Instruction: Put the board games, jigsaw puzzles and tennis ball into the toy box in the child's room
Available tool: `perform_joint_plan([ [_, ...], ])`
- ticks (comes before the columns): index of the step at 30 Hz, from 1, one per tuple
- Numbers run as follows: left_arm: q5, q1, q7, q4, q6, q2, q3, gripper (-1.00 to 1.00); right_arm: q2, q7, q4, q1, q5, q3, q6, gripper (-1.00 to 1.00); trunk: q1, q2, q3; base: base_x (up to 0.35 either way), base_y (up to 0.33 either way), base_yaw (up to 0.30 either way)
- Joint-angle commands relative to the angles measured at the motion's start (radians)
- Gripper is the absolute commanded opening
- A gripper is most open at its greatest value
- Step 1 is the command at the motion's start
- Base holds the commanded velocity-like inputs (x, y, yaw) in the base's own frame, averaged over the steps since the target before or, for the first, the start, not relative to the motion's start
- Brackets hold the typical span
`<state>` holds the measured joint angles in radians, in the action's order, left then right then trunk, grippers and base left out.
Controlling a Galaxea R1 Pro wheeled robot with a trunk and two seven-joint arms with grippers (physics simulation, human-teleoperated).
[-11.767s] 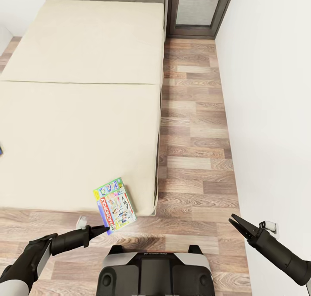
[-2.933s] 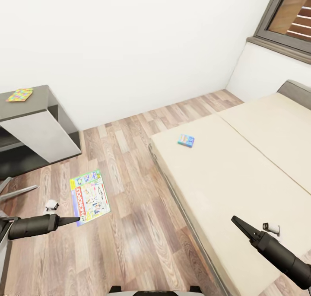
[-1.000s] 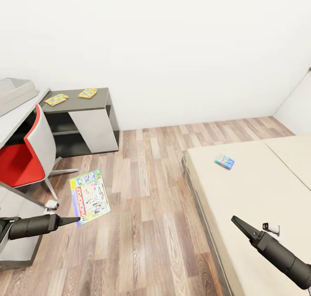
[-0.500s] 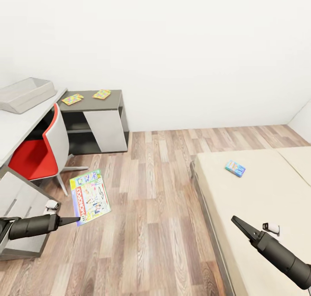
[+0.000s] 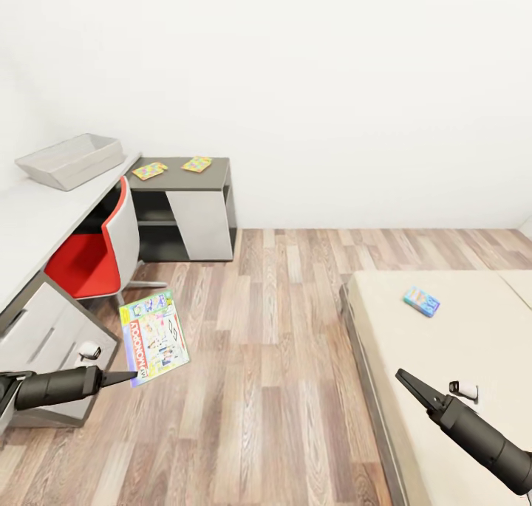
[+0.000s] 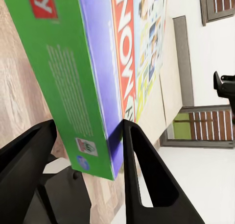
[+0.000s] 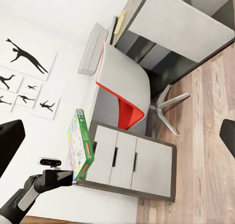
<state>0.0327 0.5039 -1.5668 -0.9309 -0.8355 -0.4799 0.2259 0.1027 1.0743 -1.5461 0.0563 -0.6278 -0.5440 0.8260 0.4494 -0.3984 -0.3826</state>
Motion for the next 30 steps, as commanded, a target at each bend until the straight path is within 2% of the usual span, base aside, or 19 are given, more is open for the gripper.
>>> perform_joint_plan([
  [1, -0.001, 0.001, -0.004, 0.0, -0.013, 0.0, 0.0, -1.0, 0.0, 0.001, 0.0, 0.0, -0.003, -0.001, 0.005, 1.0, 0.001, -0.002, 0.0, 0.0, 0.0, 0.174],
  [30, 0.0, 0.0, -0.004, 0.0, -0.024, 0.0, 0.001, -1.0, 0.0, 0.0, 0.0, 0.0, -0.002, -0.002, 0.005, 1.0, 0.001, -0.002, 0.041, 0.0, 0.0, 0.174],
])
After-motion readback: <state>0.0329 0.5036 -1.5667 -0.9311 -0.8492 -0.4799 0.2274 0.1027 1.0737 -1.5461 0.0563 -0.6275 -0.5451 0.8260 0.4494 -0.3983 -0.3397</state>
